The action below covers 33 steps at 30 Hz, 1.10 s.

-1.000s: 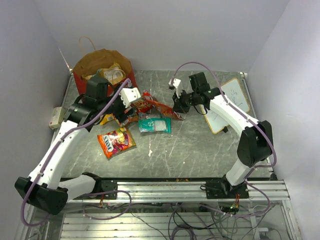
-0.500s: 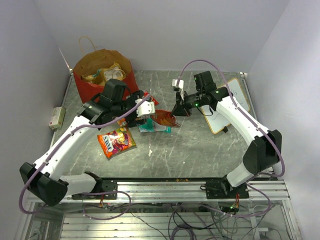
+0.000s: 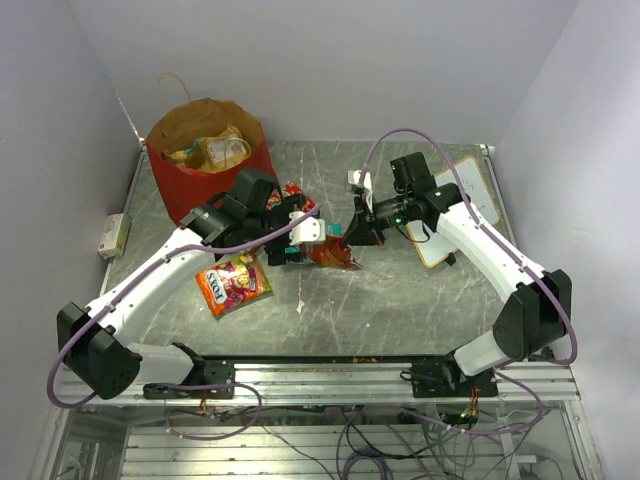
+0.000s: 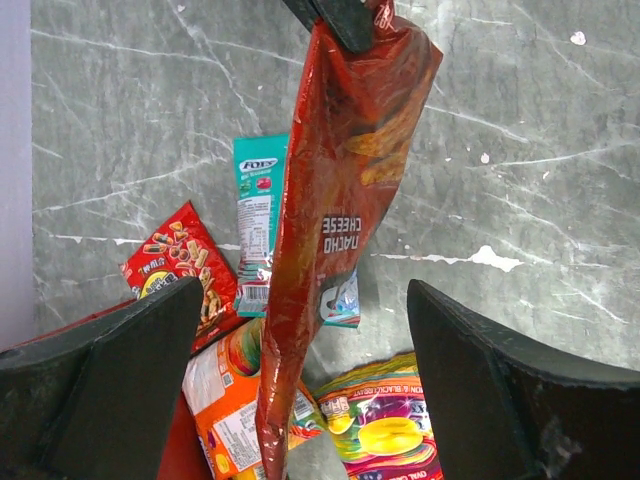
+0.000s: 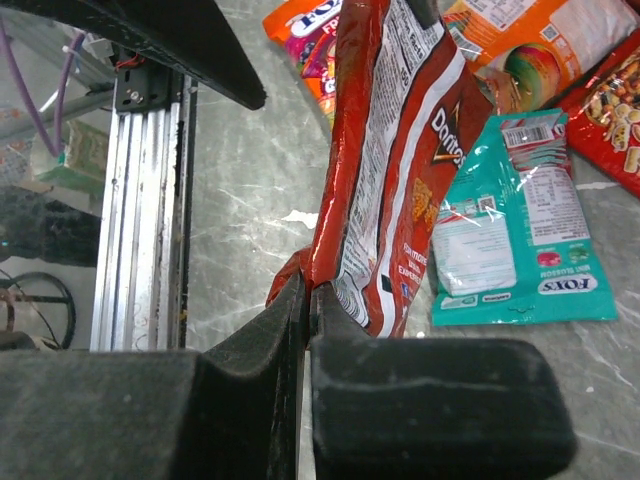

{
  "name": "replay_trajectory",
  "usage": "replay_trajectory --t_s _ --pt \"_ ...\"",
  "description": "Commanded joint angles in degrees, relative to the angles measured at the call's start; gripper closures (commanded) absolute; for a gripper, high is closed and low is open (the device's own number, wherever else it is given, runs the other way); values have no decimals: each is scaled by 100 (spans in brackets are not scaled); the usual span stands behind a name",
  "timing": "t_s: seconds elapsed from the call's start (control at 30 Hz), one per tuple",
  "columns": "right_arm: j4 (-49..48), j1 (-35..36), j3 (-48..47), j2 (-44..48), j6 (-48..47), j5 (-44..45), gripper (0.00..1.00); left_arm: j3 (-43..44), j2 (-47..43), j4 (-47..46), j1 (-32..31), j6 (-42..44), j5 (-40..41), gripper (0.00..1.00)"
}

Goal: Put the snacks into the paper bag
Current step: Pick up the snack from the center of the board.

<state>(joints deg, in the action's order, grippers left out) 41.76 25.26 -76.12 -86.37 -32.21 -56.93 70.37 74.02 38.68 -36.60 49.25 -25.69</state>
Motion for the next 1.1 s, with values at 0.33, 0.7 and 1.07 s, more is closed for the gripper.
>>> replay_trajectory --t_s 0.33,0.7,1.07 --pt "-9 50 179 227 -173 -468 100 -33 441 -167 -62 348 -180 29" --pt "-334 47 408 361 47 -503 100 -102 246 -78 -67 467 -129 88" --pt "-400 32 388 414 101 -160 58 -76 -299 237 -65 234 267 93"
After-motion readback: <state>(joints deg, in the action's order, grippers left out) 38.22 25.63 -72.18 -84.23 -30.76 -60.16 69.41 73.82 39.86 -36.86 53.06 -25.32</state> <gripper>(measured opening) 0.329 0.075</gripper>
